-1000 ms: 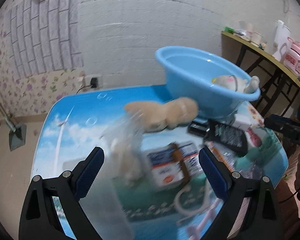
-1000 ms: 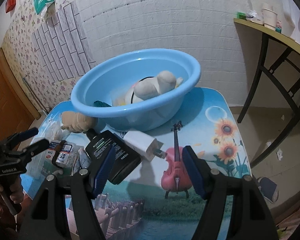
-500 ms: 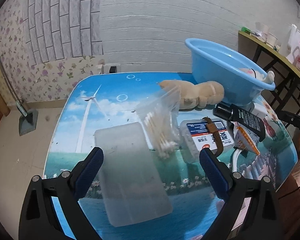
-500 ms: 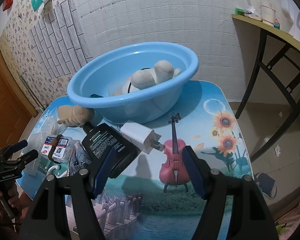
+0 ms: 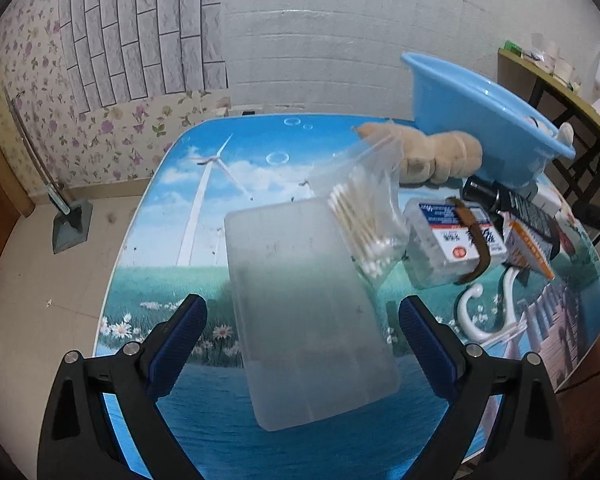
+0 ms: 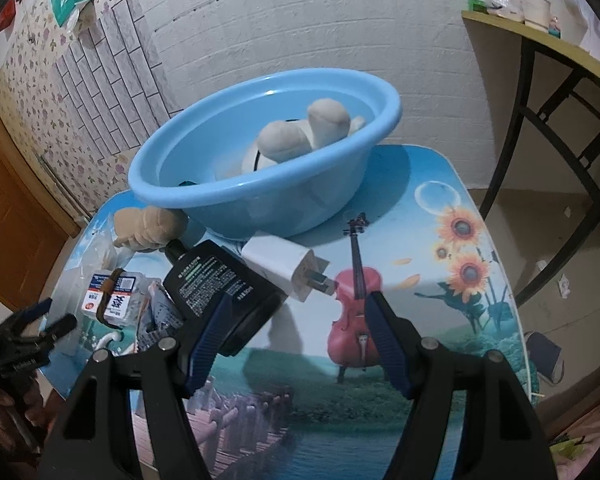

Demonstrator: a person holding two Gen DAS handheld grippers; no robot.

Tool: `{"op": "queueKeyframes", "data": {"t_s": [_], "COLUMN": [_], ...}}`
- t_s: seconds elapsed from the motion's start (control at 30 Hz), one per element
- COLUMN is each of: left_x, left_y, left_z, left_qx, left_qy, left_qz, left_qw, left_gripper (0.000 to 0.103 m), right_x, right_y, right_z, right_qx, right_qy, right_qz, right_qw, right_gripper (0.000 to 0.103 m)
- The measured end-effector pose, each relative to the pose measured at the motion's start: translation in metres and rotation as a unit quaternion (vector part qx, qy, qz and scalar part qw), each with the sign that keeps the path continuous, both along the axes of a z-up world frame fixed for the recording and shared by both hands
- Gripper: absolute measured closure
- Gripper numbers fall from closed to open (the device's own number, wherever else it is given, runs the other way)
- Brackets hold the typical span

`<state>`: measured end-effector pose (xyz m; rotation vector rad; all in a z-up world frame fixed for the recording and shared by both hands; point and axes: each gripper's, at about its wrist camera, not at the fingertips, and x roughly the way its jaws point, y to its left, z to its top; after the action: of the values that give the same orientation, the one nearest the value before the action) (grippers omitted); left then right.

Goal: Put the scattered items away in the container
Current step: 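Grasp the clear plastic box with the left gripper while the right approaches the white charger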

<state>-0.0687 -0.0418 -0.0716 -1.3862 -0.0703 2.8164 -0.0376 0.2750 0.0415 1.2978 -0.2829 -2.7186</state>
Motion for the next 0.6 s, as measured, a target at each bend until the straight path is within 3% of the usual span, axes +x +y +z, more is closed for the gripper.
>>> {"op": "queueKeyframes", "data": {"t_s": [0.2, 0.4, 0.6], "left_x": [-0.002, -0.004, -0.006], "left_y": [-0.006, -0.002, -0.003], "left_z": [-0.004, -0.007, -0.009], "left_qx": [0.011, 0.0, -0.009], "left_qy": [0.001, 0.003, 0.017], "left_qz": [0.011, 0.001, -0.004], "left_qw": [0.9999, 1.0, 0.9998], "left_gripper": [0.008, 0.032, 0.033], "right_x": [-0.005, -0.012, -0.021], "right_y": [-0.009, -0.019, -0.023], "right_z": [-0.001, -0.005, -0.011], "right_qx": [0.003, 0.01, 0.016], "right_qy": [-0.004, -0.015, -0.033], "right_qz": [-0.001, -0.007, -0.023], "right_qw": [1.0, 1.0, 0.999], "right_gripper": [0.033, 0.033, 0.033]}}
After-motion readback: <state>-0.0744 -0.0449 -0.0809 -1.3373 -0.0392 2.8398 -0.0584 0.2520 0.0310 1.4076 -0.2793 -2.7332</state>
